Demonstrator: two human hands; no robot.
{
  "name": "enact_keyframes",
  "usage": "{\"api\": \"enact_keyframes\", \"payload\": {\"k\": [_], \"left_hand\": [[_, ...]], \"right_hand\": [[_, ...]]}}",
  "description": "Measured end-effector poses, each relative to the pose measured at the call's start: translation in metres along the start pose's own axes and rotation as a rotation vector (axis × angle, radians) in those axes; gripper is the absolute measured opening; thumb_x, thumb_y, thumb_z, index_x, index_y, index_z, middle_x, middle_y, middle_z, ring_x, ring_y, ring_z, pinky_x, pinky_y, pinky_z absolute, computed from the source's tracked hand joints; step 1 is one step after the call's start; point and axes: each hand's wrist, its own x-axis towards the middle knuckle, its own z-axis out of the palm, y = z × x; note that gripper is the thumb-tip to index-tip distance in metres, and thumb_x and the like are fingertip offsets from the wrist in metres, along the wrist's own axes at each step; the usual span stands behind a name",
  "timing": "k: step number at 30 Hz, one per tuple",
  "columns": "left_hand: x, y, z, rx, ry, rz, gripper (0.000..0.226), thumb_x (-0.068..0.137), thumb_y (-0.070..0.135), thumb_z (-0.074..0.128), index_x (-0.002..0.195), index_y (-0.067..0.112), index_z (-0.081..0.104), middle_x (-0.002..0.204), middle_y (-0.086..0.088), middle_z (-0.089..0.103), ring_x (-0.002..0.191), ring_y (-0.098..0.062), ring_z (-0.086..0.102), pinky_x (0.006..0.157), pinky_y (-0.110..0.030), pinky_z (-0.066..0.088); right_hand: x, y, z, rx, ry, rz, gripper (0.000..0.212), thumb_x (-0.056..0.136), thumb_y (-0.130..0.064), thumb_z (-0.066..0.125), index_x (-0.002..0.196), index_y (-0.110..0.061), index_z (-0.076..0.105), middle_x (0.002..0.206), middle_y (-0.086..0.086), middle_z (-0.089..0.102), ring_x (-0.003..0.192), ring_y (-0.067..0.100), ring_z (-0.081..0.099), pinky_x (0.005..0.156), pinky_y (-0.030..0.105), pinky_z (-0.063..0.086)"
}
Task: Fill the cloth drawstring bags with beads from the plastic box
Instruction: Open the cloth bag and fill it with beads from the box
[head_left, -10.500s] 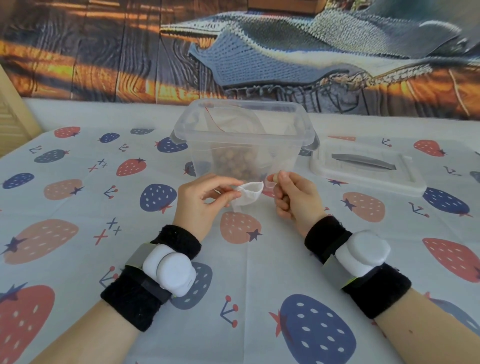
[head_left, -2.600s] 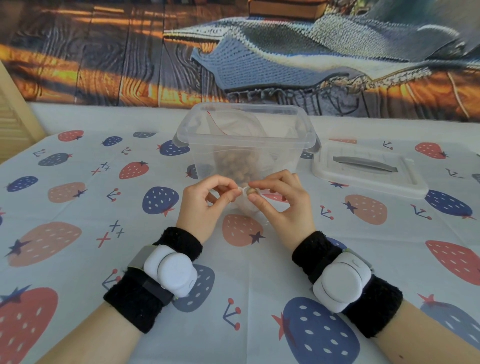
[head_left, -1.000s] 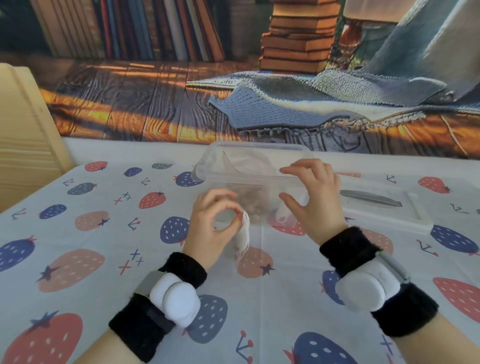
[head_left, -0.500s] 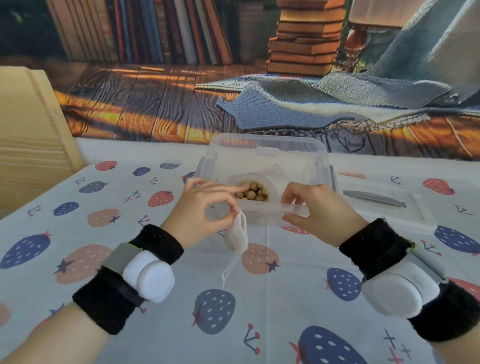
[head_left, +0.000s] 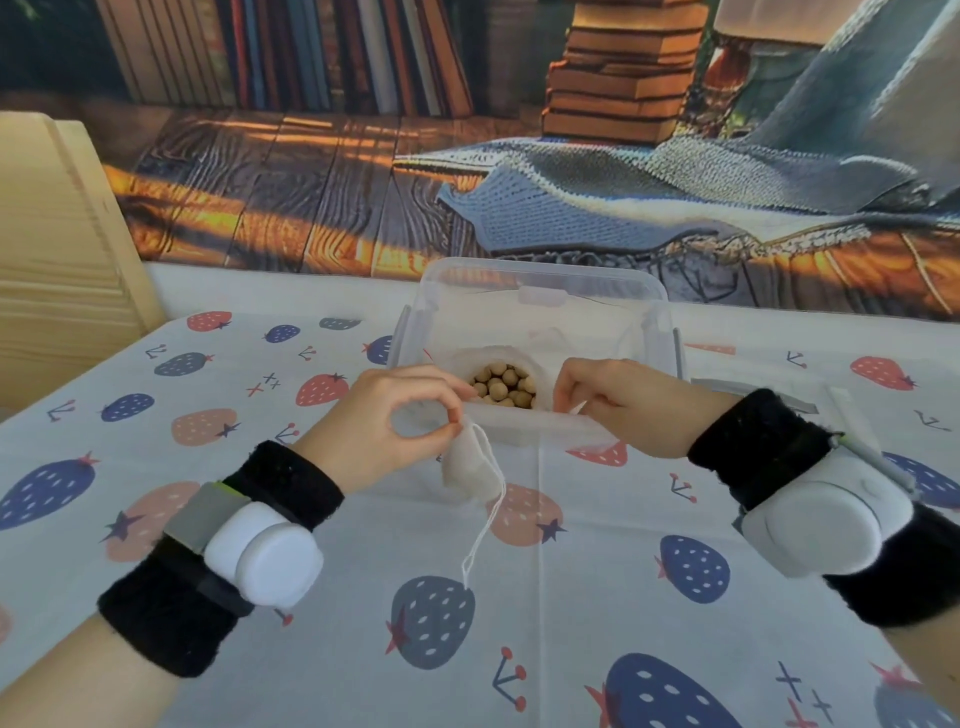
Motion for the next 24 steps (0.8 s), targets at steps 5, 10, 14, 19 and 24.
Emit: {"api": "enact_keyframes", "payload": {"k": [5,10,14,19,24], "left_hand": [[-0.009,-0.009,-0.007,-0.010,0.071,0.003,0.016,0.080,0.032,0.058,0.078,0.019,0.066,0.110,0.014,0.067,0.105,-0.004,0.061,0.082,-0.030,0.052],[-0.019,-0.012,-0.012,-0.017,0.058,-0.010,0.009,0.079,0.029,0.063,0.080,0.021,0.066,0.110,0.015,0.066,0.105,0.000,0.060,0.092,-0.009,0.039],[-0.026,-0.014,-0.009,-0.039,0.044,-0.018,0.007,0.079,0.030,0.062,0.078,0.024,0.065,0.111,0.016,0.066,0.106,0.000,0.060,0.093,-0.008,0.037],[-0.031,-0.021,-0.004,0.002,0.057,0.019,0.012,0.082,0.029,0.060,0.080,0.018,0.066,0.116,0.018,0.064,0.113,-0.004,0.057,0.103,-0.019,0.036],[-0.030,-0.021,0.001,0.042,0.098,0.051,0.017,0.082,0.029,0.059,0.077,0.014,0.065,0.115,0.011,0.064,0.108,-0.001,0.059,0.115,-0.026,0.022]], "right_hand": [[0.024,-0.007,-0.013,-0.083,-0.220,0.002,0.033,0.092,-0.001,0.036,0.099,-0.023,0.060,0.091,-0.018,0.059,0.086,0.007,0.052,0.070,0.007,0.037],[0.039,-0.011,-0.007,-0.196,-0.455,0.002,0.038,0.091,0.004,0.039,0.109,-0.024,0.057,0.078,-0.035,0.058,0.072,-0.017,0.051,0.073,0.001,0.033],[0.048,-0.012,0.011,-0.269,-0.567,0.038,0.056,0.093,0.003,0.035,0.142,-0.023,0.037,0.145,-0.009,0.033,0.131,0.008,0.030,0.105,0.015,0.024],[0.052,-0.010,0.022,-0.280,-0.553,0.082,0.063,0.092,0.010,0.024,0.147,-0.022,0.021,0.154,0.003,0.018,0.140,0.024,0.023,0.107,0.021,0.021],[0.055,-0.010,0.026,-0.297,-0.498,0.087,0.058,0.094,0.007,0.027,0.148,-0.012,0.017,0.155,0.005,0.011,0.142,0.024,0.017,0.107,0.019,0.016]]}}
